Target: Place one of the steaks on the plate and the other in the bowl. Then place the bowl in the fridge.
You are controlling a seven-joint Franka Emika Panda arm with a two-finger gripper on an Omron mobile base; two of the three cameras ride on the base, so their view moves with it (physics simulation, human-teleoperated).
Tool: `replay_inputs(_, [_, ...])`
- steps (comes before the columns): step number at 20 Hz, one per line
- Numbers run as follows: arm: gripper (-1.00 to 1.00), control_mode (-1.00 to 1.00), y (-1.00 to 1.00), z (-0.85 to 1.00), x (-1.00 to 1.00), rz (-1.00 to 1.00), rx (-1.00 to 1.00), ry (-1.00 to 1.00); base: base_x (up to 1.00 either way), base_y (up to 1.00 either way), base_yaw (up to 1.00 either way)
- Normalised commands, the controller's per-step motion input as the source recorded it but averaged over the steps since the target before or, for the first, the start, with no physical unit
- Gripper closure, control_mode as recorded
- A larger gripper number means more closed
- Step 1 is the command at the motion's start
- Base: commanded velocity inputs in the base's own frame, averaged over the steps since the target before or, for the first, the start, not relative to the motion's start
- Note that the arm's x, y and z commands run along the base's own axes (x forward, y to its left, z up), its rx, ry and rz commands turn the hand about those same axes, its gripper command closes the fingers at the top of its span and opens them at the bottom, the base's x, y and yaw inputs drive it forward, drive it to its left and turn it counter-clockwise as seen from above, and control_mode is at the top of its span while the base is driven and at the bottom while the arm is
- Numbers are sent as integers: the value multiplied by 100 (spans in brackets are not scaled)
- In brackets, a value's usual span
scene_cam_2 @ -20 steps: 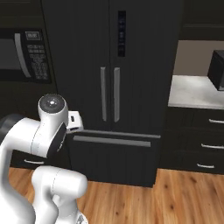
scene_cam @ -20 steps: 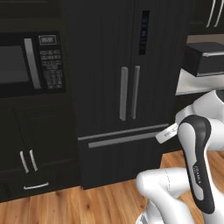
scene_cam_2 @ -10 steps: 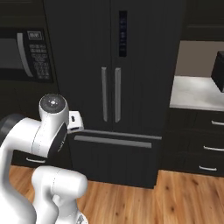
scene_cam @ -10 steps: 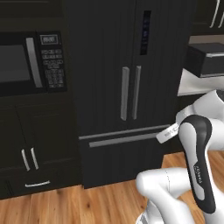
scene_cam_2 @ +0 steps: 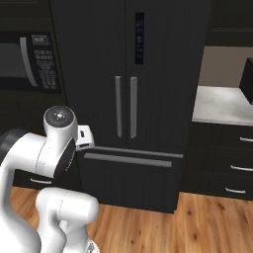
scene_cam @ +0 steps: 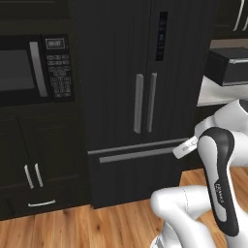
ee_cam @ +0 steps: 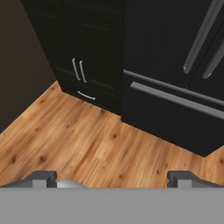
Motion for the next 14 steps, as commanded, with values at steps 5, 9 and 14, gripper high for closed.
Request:
replay_inputs(5, [-100,100,0,0,0,0,0,0,0,0,0])
replay_inputs(9, [-100,100,0,0,0,0,0,0,0,0,0])
replay_inputs(14, [-100,100,0,0,0,0,0,0,0,0,4])
